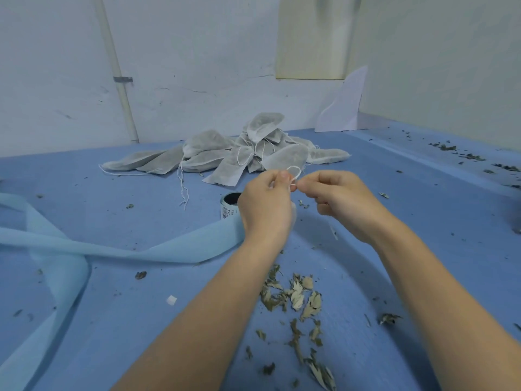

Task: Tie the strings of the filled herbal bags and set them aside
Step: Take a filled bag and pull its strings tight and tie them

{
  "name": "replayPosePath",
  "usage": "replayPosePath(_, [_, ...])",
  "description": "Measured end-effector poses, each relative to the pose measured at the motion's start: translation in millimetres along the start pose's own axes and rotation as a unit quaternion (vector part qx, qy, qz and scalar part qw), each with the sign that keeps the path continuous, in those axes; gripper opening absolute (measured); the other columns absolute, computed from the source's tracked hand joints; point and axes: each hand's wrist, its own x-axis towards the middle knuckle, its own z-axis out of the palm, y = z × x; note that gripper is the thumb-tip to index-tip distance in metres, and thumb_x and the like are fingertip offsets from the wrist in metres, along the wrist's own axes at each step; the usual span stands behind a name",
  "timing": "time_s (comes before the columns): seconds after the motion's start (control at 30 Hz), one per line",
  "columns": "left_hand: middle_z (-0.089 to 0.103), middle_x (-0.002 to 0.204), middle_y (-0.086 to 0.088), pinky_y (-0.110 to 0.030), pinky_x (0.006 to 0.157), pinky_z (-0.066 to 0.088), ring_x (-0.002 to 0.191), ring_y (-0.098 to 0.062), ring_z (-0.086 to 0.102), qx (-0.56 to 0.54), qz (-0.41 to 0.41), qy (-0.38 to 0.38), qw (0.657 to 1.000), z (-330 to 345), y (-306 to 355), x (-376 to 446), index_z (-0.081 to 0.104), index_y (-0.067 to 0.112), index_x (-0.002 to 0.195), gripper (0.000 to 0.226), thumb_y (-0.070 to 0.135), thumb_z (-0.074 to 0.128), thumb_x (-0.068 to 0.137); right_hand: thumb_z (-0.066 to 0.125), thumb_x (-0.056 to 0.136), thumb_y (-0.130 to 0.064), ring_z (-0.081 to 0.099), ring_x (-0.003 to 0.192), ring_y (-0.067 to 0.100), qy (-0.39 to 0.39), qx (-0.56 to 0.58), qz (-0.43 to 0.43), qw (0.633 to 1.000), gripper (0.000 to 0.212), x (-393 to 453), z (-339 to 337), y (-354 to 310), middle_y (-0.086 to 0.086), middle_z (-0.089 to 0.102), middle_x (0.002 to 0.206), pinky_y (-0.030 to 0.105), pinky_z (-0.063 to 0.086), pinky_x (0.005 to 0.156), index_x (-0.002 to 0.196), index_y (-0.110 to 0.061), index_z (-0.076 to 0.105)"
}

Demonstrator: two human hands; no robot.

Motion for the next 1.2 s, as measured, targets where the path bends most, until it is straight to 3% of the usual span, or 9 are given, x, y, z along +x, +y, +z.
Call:
replayPosePath(0.07, [0.063,0.07,0.016,-0.019,0.071,0.043,0.076,-0.008,0.06,-0.015,-0.008,-0.005,1.0,0.0,0.2,-1.8,0.062,0.027,0.069,0.028,0.02,0.051,0.094,0.064,0.09,-0.02,0.043,0.048,-0.002,-0.024,-0.011,-0.002,1.0,0.014,-1.8,-3.9,0.7,-0.02,0.061,0.06,0.012,0.033,0.05,0.094,-0.011,0.074])
replayPosePath(0.17, [0.061,0.063,0.014,-0.013,0.066,0.042,0.069,-0.006,0.058,-0.011,0.001,-0.018,1.0,-0.6,1.5,-5.4,0.064,0.027,0.065,0.03,0.019,0.055,0.092,0.067,0.088,-0.028,0.049,0.053,-0.006,-0.04,-0.037,-0.002,0.998,0.011,-3.0,-9.8,1.6,-0.02,0.069,0.073,0.012,0.034,0.054,0.087,-0.023,0.077])
replayPosePath(0.3, [0.067,0.087,0.002,-0.027,0.081,0.042,0.087,-0.015,0.059,0.081,0.107,-0.037,0.99,2.7,1.9,-12.8,0.074,0.018,0.085,0.02,0.021,0.056,0.091,0.07,0.083,-0.018,0.026,0.052,0.009,-0.049,0.005,0.033,0.998,0.023,-3.3,-18.8,-2.7,-0.013,0.042,0.052,0.017,0.024,0.047,0.06,-0.021,0.073])
replayPosePath(0.4, [0.063,0.094,-0.001,-0.026,0.076,0.036,0.089,-0.019,0.056,0.205,0.208,-0.033,0.956,7.1,-2.2,-15.5,0.072,0.019,0.092,0.021,0.025,0.052,0.095,0.069,0.078,-0.009,0.02,0.053,0.012,-0.042,0.065,0.086,0.993,0.04,-1.9,-25.4,-4.5,-0.008,0.034,0.05,0.022,0.017,0.046,0.041,-0.019,0.059])
replayPosePath(0.5, [0.06,0.097,-0.005,-0.031,0.07,0.036,0.084,-0.028,0.057,0.289,0.258,-0.001,0.922,9.6,-9.4,-20.1,0.07,0.014,0.097,0.022,0.023,0.049,0.097,0.069,0.081,-0.008,0.027,0.044,0.008,-0.027,0.097,0.138,0.985,0.029,1.1,-27.7,-2.3,-0.004,0.042,0.05,0.018,0.02,0.04,0.053,-0.015,0.066])
replayPosePath(0.6, [0.061,0.091,-0.011,-0.037,0.066,0.039,0.077,-0.033,0.057,0.281,0.278,0.027,0.918,10.9,-11.7,-24.6,0.069,0.006,0.091,0.02,0.018,0.053,0.094,0.067,0.084,-0.02,0.028,0.042,0.007,-0.035,0.144,0.16,0.976,0.018,2.4,-29.3,-2.5,-0.001,0.046,0.055,0.016,0.021,0.037,0.07,-0.009,0.065])
replayPosePath(0.7, [0.062,0.099,-0.007,-0.033,0.076,0.038,0.087,-0.028,0.057,0.261,0.247,0.025,0.933,12.6,-12.7,-22.6,0.068,0.009,0.097,0.021,0.021,0.051,0.096,0.075,0.07,-0.016,0.028,0.044,0.007,-0.039,0.134,0.129,0.982,0.011,1.4,-30.3,-3.6,-0.002,0.046,0.055,0.017,0.021,0.039,0.069,-0.006,0.071])
replayPosePath(0.9, [0.064,0.099,0.003,-0.02,0.072,0.031,0.094,-0.015,0.056,0.206,0.122,0.014,0.971,16.3,-15.5,-19.1,0.063,0.017,0.092,0.018,0.031,0.051,0.094,0.073,0.079,-0.006,0.029,0.045,0.008,0.003,0.062,0.104,0.993,0.006,0.7,-26.9,-2.4,0.0,0.044,0.058,0.018,0.024,0.039,0.08,-0.001,0.075])
replayPosePath(1.2, [0.06,0.082,0.004,-0.033,0.078,0.041,0.092,-0.023,0.058,0.096,0.009,-0.027,0.995,15.8,-7.4,-15.9,0.055,0.019,0.077,0.025,0.024,0.042,0.098,0.057,0.089,-0.01,0.017,0.05,0.006,-0.081,0.194,0.195,0.958,0.016,0.0,-21.9,-6.6,-0.004,0.04,0.05,0.014,0.014,0.039,0.076,-0.006,0.065])
